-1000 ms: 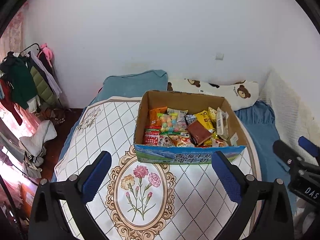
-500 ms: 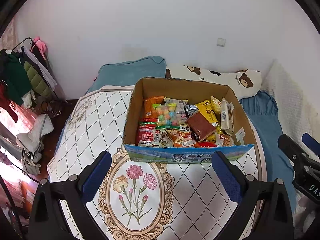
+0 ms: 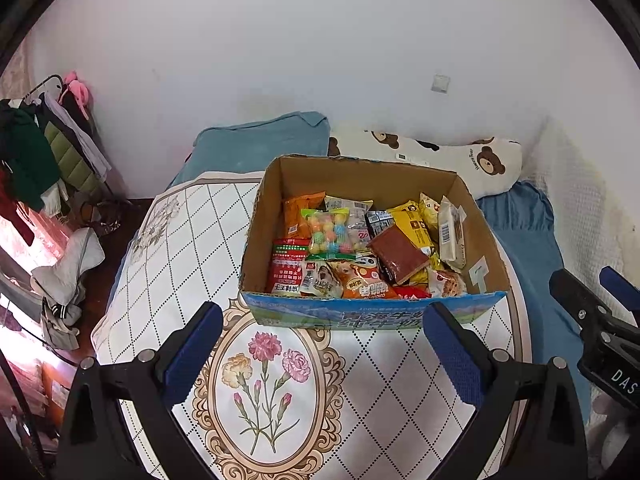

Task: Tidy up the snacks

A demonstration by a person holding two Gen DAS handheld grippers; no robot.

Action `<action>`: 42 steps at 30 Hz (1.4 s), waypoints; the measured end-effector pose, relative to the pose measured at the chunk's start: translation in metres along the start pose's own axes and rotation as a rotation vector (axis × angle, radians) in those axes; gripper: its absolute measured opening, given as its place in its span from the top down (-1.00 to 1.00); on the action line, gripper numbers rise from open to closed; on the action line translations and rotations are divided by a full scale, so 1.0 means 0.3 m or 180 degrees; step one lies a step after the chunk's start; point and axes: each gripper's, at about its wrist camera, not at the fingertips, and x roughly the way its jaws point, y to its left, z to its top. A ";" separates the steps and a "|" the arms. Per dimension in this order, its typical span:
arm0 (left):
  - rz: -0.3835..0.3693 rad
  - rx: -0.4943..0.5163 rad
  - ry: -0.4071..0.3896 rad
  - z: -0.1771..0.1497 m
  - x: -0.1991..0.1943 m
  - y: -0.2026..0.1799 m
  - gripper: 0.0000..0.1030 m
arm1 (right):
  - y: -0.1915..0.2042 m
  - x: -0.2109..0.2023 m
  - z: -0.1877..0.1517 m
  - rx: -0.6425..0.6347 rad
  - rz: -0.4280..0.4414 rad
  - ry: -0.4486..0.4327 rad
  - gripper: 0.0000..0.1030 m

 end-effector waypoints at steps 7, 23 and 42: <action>0.0008 0.0000 -0.0006 0.003 -0.002 0.001 -0.99 | 0.007 -0.008 -0.001 -0.0013 0.0023 0.0012 -1.00; 0.0011 0.0006 -0.0051 0.015 -0.034 0.003 -0.99 | 0.003 -0.021 -0.008 -0.0003 0.0088 0.0014 -1.00; 0.0002 0.0039 -0.0058 0.009 -0.050 -0.005 -0.99 | 0.001 -0.030 -0.004 -0.0005 0.0106 0.0002 -1.00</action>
